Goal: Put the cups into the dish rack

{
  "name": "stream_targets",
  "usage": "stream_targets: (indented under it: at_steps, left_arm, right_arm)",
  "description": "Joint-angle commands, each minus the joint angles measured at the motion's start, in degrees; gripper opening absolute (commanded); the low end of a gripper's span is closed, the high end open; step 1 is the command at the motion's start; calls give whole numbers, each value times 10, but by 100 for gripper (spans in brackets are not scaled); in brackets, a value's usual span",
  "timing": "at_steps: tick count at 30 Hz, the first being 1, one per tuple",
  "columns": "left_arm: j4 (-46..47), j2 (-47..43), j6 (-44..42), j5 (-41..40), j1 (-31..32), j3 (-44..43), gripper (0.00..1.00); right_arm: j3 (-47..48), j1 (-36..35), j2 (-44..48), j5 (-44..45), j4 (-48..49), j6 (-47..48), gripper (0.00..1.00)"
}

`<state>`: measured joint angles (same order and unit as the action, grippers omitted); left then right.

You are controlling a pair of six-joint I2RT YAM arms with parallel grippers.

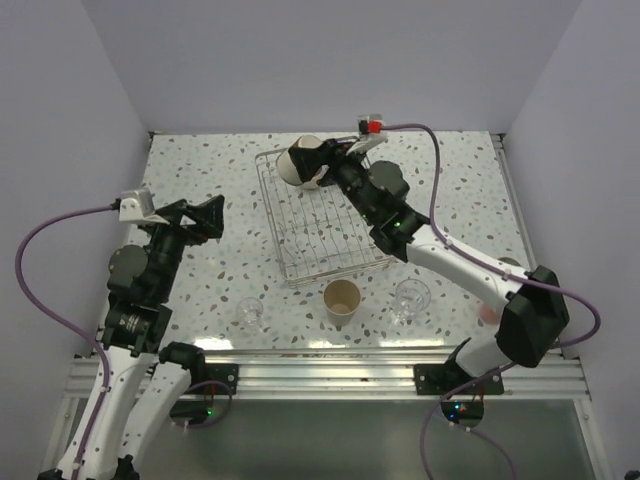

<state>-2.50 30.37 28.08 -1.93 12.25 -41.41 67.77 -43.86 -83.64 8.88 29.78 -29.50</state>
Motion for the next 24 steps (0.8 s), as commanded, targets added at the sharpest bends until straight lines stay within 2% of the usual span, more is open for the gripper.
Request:
stream_targets:
  at_steps: [1, 3, 4, 9, 14, 24]
  left_arm:
    - [-152, -14, -72, -146, 2, -18, 100]
    - [-194, -27, -65, -213, 2, -17, 100]
    - [-202, -32, -86, -222, 2, -14, 100]
    - [-224, -73, -102, -202, 14, 2, 100]
    - [-260, -73, -83, -263, 19, 6, 100]
    - [-230, -102, -129, -193, 13, 35, 100]
  right_arm:
    - [71, -1, -75, 58, -113, 95, 0]
    - [103, 0, -120, 65, -124, 102, 0]
    - [114, -1, -134, 67, -131, 104, 0]
    - [198, -1, -213, 76, -155, 124, 0]
    - [271, -1, -287, 80, -178, 131, 0]
    - [401, -1, -413, 118, -220, 160, 0]
